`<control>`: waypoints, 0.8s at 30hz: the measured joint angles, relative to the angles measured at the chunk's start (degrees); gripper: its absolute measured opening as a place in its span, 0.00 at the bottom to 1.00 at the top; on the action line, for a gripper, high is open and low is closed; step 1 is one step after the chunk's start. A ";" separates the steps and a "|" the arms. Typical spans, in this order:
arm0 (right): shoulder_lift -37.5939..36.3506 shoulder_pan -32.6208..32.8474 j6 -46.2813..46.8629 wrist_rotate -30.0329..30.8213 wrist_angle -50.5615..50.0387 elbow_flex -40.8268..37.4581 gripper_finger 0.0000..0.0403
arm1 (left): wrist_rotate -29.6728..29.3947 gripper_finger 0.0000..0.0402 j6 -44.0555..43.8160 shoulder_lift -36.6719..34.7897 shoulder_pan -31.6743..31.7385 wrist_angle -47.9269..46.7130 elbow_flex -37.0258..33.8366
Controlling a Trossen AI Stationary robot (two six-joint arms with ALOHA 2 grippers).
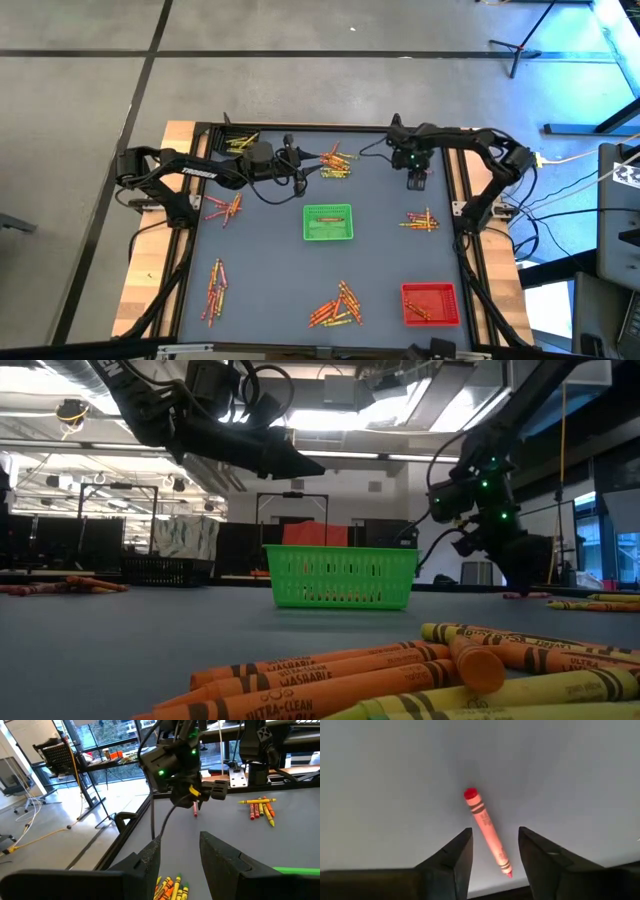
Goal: Sort crayons
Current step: Put the red crayon into the green bin
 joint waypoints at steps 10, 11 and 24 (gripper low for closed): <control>1.07 -3.64 -4.87 -4.09 2.18 0.06 0.21 | -0.02 0.30 0.00 0.00 -0.02 0.00 0.00; 1.42 -3.54 -5.36 -4.10 2.20 0.20 0.19 | 0.00 0.30 0.00 0.00 0.00 0.00 0.00; 4.39 -1.46 -5.74 -1.95 -0.57 2.32 0.02 | 0.01 0.30 0.24 0.00 -0.24 0.02 0.00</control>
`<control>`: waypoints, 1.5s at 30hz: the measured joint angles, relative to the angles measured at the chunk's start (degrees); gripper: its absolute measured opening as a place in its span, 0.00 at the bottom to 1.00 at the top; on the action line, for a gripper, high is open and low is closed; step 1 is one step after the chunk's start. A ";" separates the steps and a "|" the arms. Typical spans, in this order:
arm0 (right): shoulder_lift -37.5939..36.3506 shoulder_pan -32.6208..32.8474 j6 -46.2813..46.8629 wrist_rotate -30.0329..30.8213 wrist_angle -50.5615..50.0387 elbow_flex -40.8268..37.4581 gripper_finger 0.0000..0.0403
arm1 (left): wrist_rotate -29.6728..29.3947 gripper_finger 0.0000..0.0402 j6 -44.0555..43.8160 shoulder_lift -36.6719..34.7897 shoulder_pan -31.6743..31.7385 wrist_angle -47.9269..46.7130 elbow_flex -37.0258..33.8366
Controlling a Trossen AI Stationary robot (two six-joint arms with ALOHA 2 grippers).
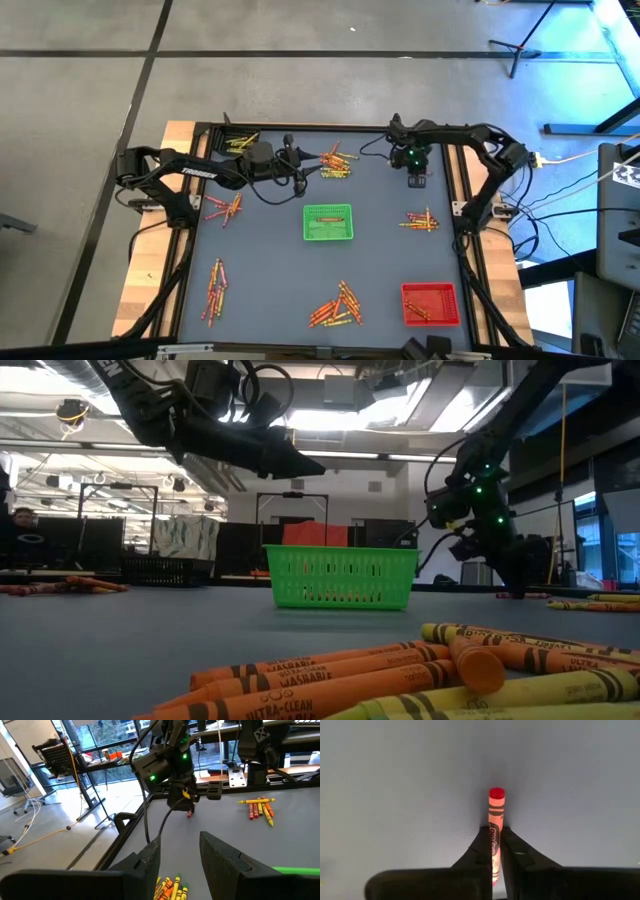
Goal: Sort crayons
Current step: Put the red crayon into the green bin
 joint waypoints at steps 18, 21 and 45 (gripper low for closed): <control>-11.00 11.22 3.45 -0.15 -1.70 2.31 0.01 | -0.46 0.30 -0.07 -1.68 0.00 -0.81 0.00; -14.35 13.87 5.44 -1.27 0.04 2.32 0.02 | -0.49 0.30 -0.09 -2.65 -0.11 -2.17 0.00; -20.15 39.75 15.80 -17.71 29.57 2.38 0.02 | -0.48 0.30 -0.01 -6.80 -0.81 -9.58 0.02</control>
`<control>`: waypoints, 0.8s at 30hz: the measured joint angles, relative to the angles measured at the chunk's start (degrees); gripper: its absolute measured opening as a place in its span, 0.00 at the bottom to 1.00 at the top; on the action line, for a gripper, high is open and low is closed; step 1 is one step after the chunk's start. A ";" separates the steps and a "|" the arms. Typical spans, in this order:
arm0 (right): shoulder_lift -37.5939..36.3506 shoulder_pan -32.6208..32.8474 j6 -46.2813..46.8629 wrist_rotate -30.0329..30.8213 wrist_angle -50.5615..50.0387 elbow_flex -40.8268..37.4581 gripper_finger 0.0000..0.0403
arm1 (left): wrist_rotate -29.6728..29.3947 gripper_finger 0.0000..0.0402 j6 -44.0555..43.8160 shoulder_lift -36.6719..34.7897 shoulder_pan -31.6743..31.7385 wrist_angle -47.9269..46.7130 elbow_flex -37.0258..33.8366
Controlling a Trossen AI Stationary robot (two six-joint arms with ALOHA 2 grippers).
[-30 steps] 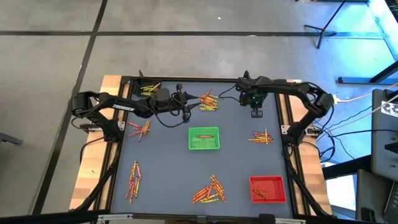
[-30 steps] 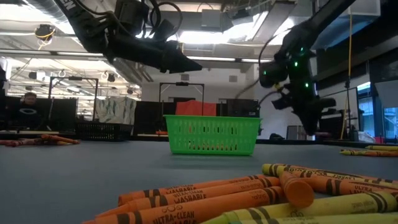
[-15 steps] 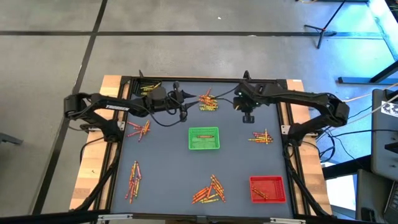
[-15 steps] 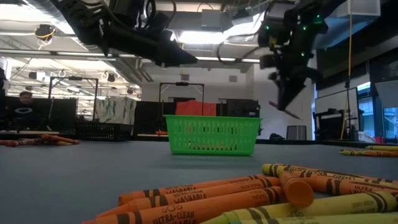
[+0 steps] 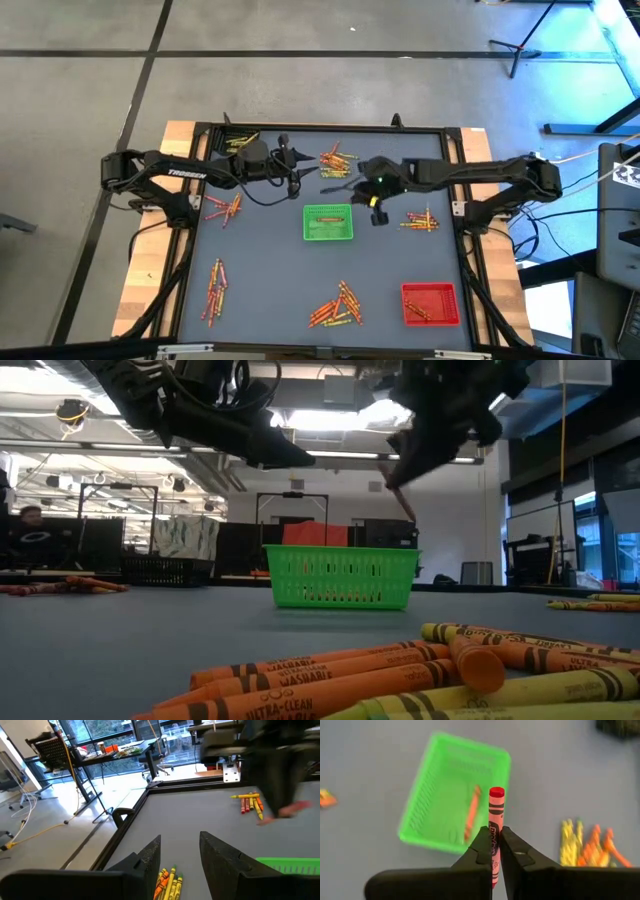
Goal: Sort crayons
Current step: Put the red crayon into the green bin
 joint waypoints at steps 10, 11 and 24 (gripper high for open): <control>8.33 7.05 2.84 -0.10 11.67 0.07 0.03 | -0.02 0.30 0.11 0.00 -0.09 0.00 0.00; 9.29 7.43 2.85 0.61 12.35 0.07 0.03 | -0.02 0.30 0.12 0.00 -0.09 0.01 0.00; 15.99 8.10 4.70 2.15 14.40 0.04 0.03 | 0.01 0.30 0.12 0.00 -0.09 -0.01 -0.01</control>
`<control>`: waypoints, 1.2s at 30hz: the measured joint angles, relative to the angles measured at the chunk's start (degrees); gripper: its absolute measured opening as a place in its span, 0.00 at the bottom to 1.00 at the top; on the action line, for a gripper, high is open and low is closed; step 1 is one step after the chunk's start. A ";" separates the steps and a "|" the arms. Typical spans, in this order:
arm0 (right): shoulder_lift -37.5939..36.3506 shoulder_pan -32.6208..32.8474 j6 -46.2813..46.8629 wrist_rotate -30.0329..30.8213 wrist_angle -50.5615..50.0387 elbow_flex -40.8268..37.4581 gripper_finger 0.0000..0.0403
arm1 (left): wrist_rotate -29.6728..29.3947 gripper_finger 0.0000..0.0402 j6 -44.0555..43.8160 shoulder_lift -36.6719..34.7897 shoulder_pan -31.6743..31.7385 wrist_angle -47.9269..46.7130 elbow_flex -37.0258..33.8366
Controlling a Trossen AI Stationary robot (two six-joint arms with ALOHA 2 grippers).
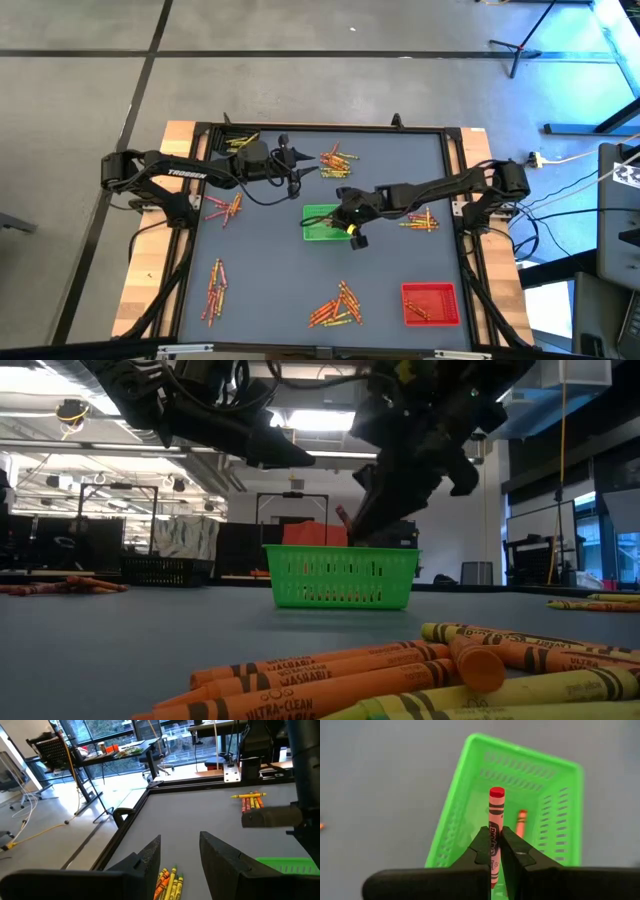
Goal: Sort crayons
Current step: Put the red crayon into the green bin, then put the light green crayon into the black bin
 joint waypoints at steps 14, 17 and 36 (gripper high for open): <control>0.48 0.04 5.11 -3.33 -2.71 0.04 0.32 | 0.00 0.30 -0.37 0.00 -0.20 -0.34 -0.01; -1.02 0.02 5.05 -3.19 -9.24 2.54 0.42 | 0.00 0.30 -0.37 0.00 -0.20 -0.36 -0.02; -26.59 0.00 23.40 7.09 -41.58 -1.65 0.43 | 0.02 0.30 -0.35 0.02 -0.22 -0.47 -0.03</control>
